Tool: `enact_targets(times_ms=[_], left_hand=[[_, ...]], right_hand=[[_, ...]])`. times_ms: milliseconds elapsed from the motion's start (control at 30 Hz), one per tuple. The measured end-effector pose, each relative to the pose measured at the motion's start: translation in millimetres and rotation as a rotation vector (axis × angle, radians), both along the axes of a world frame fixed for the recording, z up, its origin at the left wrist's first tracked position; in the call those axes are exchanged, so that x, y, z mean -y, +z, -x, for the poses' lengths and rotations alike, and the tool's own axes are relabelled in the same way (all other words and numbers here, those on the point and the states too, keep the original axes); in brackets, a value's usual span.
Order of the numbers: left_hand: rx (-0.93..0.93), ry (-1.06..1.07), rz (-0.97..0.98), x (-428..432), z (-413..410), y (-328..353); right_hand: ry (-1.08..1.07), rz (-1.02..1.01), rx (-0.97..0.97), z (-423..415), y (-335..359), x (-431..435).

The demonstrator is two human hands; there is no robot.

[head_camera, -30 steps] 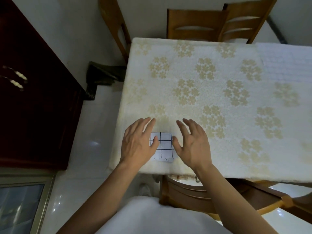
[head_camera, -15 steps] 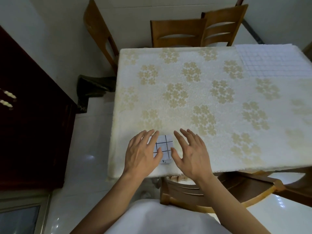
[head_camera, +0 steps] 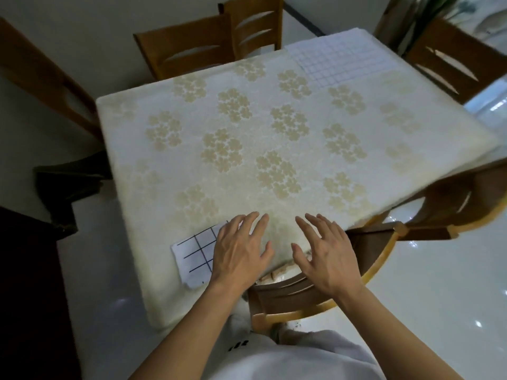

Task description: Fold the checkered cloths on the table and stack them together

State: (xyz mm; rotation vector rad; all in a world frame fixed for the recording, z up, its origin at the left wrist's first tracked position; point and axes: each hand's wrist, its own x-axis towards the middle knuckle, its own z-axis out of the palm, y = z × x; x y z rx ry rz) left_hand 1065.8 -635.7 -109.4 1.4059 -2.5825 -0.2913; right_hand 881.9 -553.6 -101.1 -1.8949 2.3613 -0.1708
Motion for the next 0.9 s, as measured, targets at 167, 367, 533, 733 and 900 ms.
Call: enact_targets(times_ms=[167, 367, 533, 733, 900], left_hand=[[-0.012, -0.091, -0.012, -4.0, 34.0, 6.0], [-0.009, -0.181, -0.006, -12.5, 79.1, 6.9], [-0.03, -0.248, 0.028, -27.7, 137.6, 11.0], [-0.089, -0.271, 0.048, -57.4, 237.4, 16.3], [-0.068, -0.302, 0.049, -88.1, 332.2, 15.4]], right_hand=[[-0.116, 0.043, 0.014, 27.6, -0.2, -20.5], [-0.206, 0.073, 0.026, 63.9, -2.8, -41.3], [-0.274, 0.12, 0.059, 112.7, -1.3, -60.4], [-0.314, 0.148, 0.087, 202.2, -6.0, -91.2], [-0.352, 0.174, 0.117, 291.7, -2.0, -121.3]])
